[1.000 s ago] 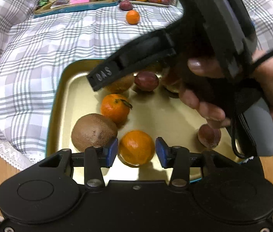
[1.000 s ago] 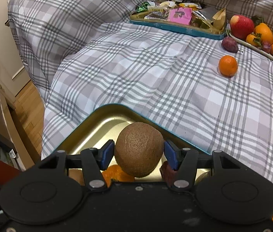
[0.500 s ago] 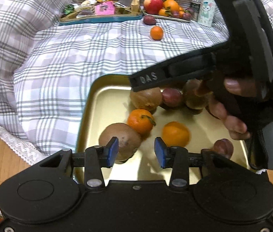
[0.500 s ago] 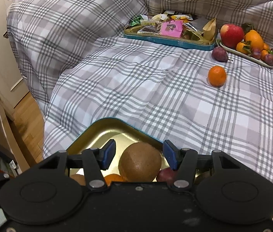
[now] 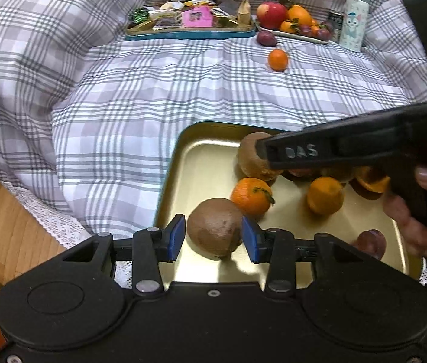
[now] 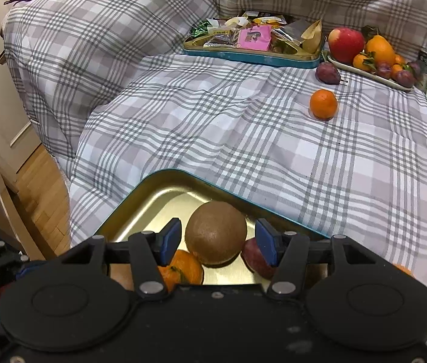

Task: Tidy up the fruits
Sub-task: 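Release the tangerine into the tray with the left gripper while the right releases the kiwi, then move both grippers from the gold tray toward the loose tangerine and plum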

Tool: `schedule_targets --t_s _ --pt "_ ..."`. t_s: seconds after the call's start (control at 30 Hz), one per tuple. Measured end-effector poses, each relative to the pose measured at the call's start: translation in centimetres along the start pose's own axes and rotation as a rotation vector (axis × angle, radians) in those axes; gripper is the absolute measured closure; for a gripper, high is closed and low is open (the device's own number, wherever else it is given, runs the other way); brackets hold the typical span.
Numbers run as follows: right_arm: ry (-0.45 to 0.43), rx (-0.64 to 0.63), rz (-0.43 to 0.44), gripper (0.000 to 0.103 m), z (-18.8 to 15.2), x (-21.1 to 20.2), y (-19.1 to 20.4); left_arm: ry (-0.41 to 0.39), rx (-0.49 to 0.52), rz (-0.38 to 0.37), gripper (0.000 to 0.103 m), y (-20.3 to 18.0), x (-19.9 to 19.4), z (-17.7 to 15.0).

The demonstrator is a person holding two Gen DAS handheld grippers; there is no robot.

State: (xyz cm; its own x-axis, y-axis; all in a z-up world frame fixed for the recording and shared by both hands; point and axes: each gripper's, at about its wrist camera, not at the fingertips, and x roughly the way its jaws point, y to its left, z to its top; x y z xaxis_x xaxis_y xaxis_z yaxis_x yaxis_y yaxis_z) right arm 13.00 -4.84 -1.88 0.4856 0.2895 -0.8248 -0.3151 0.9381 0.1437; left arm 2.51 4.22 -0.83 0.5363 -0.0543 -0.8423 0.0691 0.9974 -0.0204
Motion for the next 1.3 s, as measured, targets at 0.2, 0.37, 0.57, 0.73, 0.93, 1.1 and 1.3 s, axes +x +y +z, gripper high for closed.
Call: schedule_targets --t_s 0.2,0.37,0.57,0.73,0.93,1.1,1.3 --pt "0.007 0.017 0.003 0.045 -0.6 -1.0 -0.2 0.003 -0.019 0.03 0.053 0.5 -0.1 0.3" --pt "0.01 0.032 -0.002 0.045 -0.9 -1.7 -0.5 -0.004 -0.023 0.064 0.053 0.8 0.1 1.0" --pt "0.015 0.048 0.001 0.045 -1.3 -2.7 -0.9 -0.005 -0.02 0.086 0.053 1.0 0.6 2.6" --pt "0.045 0.077 0.02 0.045 -1.5 -3.4 -1.9 -0.009 -0.024 0.075 0.054 1.2 1.3 4.3" --pt "0.043 0.107 -0.008 0.045 -1.1 -4.1 -3.3 -0.042 -0.007 0.045 0.054 0.7 1.8 6.9" --pt "0.022 0.148 -0.034 0.045 0.0 -4.3 -5.1 -0.075 0.012 0.027 0.054 0.0 2.1 9.1" --pt "0.004 0.192 -0.063 0.045 1.5 -4.0 -7.2 -0.096 0.033 0.026 0.053 -0.8 3.2 11.6"
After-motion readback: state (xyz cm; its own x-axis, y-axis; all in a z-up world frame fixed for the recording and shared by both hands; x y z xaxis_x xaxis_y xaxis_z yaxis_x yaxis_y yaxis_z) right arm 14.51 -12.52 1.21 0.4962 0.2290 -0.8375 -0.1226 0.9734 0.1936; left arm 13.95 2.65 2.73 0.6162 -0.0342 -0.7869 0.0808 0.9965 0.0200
